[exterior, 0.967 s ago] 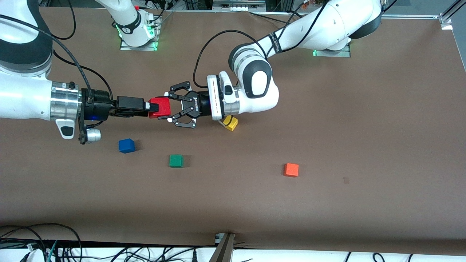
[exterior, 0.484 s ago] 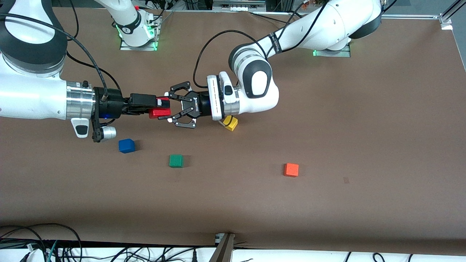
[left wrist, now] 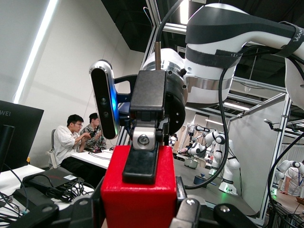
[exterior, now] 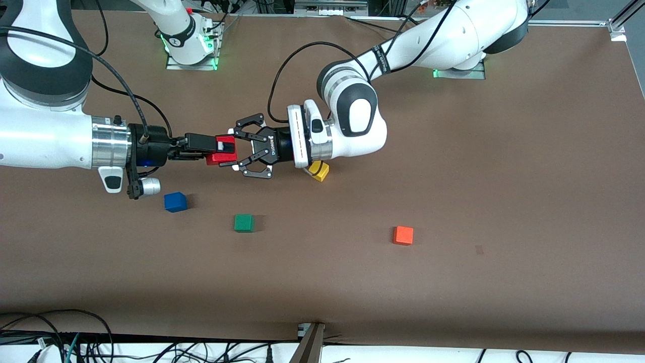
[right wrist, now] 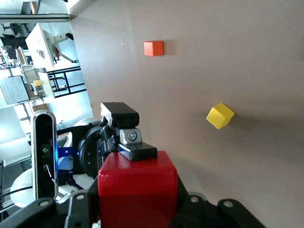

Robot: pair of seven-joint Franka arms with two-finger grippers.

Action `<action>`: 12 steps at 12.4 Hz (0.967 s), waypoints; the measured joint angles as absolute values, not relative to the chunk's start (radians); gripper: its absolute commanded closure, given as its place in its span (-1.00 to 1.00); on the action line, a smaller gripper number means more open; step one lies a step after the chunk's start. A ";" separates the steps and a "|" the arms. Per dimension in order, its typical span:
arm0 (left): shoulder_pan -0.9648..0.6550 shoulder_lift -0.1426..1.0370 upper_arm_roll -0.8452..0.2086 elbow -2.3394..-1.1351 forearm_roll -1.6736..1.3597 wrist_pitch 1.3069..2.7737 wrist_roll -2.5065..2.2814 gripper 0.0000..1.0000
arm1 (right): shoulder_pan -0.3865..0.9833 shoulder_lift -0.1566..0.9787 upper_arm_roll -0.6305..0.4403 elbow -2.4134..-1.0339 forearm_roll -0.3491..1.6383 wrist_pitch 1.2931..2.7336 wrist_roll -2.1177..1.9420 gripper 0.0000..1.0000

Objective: Pass red block to right arm, stack on blue
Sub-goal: 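Close the right gripper on the red cube while the left gripper opens, then carry the red cube over the blue cube while the left gripper withdraws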

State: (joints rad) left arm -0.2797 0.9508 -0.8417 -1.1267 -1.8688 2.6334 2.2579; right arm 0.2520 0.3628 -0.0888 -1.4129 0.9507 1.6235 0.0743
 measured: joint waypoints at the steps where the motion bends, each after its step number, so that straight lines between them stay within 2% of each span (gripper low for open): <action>1: -0.280 0.951 -0.842 -1.127 -1.869 2.633 2.258 1.00 | 0.252 0.363 -0.089 -1.413 0.951 1.624 0.074 1.00; 2: -0.280 0.951 -0.842 -1.127 -1.869 2.633 2.258 1.00 | 0.252 0.363 -0.089 -1.413 0.951 1.624 0.074 1.00; 3: -0.280 0.951 -0.842 -1.127 -1.869 2.633 2.258 -0.98 | 0.252 0.363 -0.089 -1.413 0.951 1.624 0.074 1.00; 9: -0.277 0.952 -0.828 -1.128 -1.887 2.639 2.259 -1.00 | 0.264 0.363 -0.089 -1.403 0.929 1.630 0.076 1.00; 12: -0.247 0.955 -0.822 -1.166 -1.887 2.646 2.259 -1.00 | 0.260 0.364 -0.096 -1.344 0.758 1.641 0.076 1.00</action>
State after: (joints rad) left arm -0.2467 0.9546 -0.8220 -1.1657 -1.8875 2.6457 2.2587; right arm 0.2604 0.3635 -0.0962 -1.3443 0.7581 1.6409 0.0760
